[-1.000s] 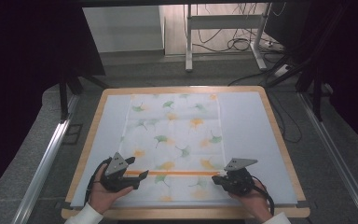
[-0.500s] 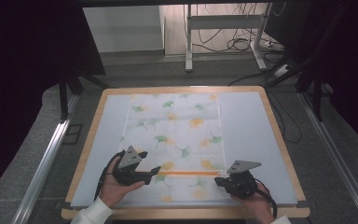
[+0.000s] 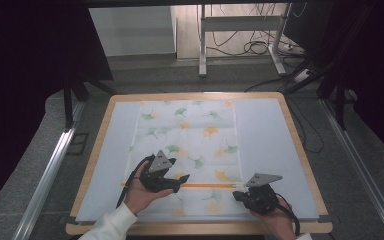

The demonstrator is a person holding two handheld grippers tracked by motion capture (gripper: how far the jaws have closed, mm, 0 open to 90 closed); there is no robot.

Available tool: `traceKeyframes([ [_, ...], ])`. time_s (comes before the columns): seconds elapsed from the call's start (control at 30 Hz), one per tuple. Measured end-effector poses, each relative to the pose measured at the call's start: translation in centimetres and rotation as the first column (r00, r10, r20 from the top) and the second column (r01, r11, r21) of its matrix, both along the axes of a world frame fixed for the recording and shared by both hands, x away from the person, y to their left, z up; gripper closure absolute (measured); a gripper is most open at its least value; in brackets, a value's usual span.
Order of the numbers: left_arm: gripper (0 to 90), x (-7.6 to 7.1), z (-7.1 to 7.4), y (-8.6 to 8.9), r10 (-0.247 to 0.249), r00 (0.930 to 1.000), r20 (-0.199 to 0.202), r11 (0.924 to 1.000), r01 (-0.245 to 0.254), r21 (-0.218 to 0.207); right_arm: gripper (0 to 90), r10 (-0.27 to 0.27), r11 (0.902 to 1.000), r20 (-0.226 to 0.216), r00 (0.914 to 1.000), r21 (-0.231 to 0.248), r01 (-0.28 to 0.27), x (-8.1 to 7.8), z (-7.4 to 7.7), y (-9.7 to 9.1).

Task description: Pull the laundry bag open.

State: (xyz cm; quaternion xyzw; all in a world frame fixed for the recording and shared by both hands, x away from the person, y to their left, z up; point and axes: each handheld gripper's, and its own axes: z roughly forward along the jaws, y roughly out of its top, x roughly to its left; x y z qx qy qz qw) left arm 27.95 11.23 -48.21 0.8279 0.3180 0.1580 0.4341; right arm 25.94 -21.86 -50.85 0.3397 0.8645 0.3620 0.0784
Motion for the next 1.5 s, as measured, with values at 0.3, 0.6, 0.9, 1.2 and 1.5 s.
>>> traceKeyframes([
  [0.3,26.4,0.9,-0.5,-3.4,-0.039,0.999,0.023,0.9992,0.039,-0.002,89.2,-0.003,0.9998,-0.021,0.9998,-0.022,0.003,-0.2,-0.4,-0.2],
  [0.6,31.8,0.9,-0.7,-4.9,-0.085,0.9963,-0.013,0.9962,0.085,-0.019,89.2,-0.026,0.9984,-0.026,0.9993,-0.051,0.024,-0.4,-0.8,-0.4],
  [0.9,32.4,1.0,-0.5,-6.2,-0.098,0.995,-0.015,0.9935,0.097,-0.06,89.2,-0.029,0.9976,-0.019,0.9994,-0.064,0.027,-0.6,-1.0,-0.3],
  [1.2,34.3,1.4,-0.6,-7.3,-0.112,0.9937,-0.005,0.9924,0.112,-0.051,89.2,-0.032,0.9977,-0.008,0.9995,-0.061,0.031,-0.7,-1.1,-0.3],
  [1.5,31.8,2.0,-1.2,-9.5,-0.146,0.9893,-0.013,0.9878,0.145,-0.058,89.0,-0.029,0.9967,0.006,0.9996,-0.076,0.029,-0.9,-1.0,-0.3],
])
